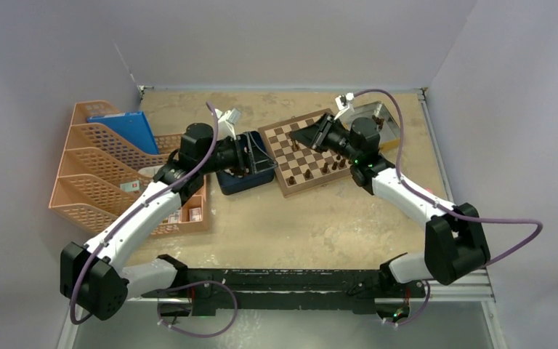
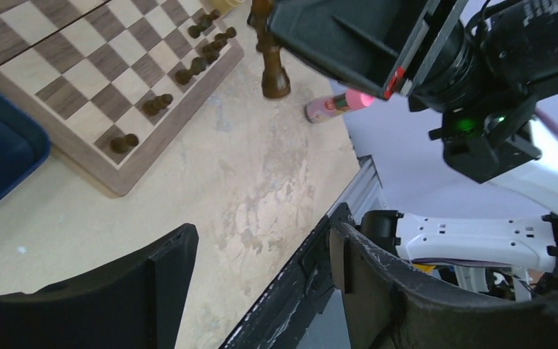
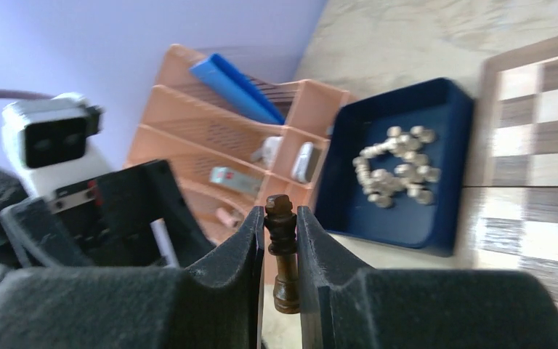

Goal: Set up the chess pieces on the board
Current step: Pick up the chess piece from the storage box.

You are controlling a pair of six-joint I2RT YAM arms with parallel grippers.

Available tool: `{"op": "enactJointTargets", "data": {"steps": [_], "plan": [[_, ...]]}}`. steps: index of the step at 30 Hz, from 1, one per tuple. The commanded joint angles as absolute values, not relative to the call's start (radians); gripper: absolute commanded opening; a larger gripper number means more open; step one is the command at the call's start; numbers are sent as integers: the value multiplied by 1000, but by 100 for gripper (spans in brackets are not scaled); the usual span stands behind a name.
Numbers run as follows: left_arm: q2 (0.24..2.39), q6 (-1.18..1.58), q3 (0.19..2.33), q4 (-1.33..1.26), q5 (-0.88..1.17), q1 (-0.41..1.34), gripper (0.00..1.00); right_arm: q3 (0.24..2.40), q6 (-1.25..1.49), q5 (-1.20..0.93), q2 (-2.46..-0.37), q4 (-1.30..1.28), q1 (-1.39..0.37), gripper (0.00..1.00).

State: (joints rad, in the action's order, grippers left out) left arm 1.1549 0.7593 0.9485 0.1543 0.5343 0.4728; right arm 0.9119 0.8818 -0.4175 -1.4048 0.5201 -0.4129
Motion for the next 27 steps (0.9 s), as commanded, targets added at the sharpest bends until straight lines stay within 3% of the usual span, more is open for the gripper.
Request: {"op": "enactJointTargets", "data": {"steps": [1,7,20,24,27], "plan": [[1164,817,1002,-12,604,477,66,881,1042,-487,-1346,745,-449,13],[1210,838,1019,-99,649,476,65,849,1137,-500,-1331,846,-498,13],[1270,902,1008,-269,742,477,52,834,1197,-466,-1307,904,-536,13],[1278,898,1007,-282,751,477,42,831,1203,-461,-1301,912,-541,13],[1272,874,1005,-273,752,477,26,827,1184,-462,-1298,908,-542,13]]}}
